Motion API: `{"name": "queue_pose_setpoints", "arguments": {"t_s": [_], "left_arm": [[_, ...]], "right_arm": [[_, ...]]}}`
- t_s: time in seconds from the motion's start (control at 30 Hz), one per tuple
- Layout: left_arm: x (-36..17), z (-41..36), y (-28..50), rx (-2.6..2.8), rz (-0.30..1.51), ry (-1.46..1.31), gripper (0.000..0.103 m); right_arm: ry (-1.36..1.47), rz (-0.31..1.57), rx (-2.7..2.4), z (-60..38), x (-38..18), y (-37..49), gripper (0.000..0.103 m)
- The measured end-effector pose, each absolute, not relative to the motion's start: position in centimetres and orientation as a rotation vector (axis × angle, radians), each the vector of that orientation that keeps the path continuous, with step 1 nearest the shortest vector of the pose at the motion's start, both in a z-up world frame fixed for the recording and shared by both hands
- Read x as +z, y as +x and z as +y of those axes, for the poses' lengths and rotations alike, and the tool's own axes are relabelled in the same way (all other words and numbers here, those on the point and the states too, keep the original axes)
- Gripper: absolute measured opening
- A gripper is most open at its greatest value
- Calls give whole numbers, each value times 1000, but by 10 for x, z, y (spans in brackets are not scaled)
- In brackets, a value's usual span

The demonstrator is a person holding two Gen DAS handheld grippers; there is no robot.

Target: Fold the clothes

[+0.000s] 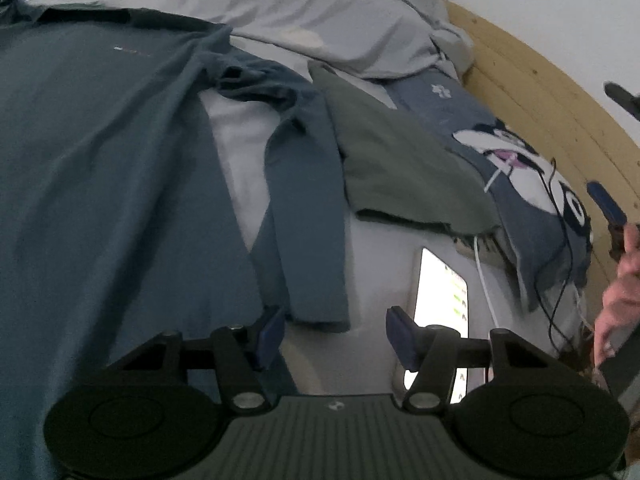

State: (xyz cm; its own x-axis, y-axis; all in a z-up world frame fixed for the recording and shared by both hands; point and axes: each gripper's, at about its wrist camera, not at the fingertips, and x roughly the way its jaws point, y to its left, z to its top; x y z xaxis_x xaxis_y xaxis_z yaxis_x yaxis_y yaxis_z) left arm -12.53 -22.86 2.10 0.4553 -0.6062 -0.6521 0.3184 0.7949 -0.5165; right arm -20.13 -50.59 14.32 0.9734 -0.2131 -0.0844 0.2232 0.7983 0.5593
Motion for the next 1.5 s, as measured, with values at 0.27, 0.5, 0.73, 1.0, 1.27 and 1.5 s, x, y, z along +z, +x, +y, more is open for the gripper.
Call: {"name": "queue_pose_setpoints", "arguments": {"t_s": [0.27,0.5,0.73,1.0,1.27,1.5], "left_arm": [[10,-233,-114,-547,919,-394,40],[4,-232,-111,-522,925,-423,9],[29,-218,-108,-558,867,-454,5],[95,-192,-92,-634,753,-476,4],[167,-175,-70,-704,655,-444,4],[159,-121,-65,-615,703,-549,4]], "right_arm": [[590,28,-235,-506,143,-203,103],[562,49,-223,-500,144,-200,103],[542,62,-220,-495,144,-197,103],[527,79,-202,-488,144,-191,103],[535,90,-183,-484,142,-185,103],[529,107,-171,-482,142,-180,103]]}}
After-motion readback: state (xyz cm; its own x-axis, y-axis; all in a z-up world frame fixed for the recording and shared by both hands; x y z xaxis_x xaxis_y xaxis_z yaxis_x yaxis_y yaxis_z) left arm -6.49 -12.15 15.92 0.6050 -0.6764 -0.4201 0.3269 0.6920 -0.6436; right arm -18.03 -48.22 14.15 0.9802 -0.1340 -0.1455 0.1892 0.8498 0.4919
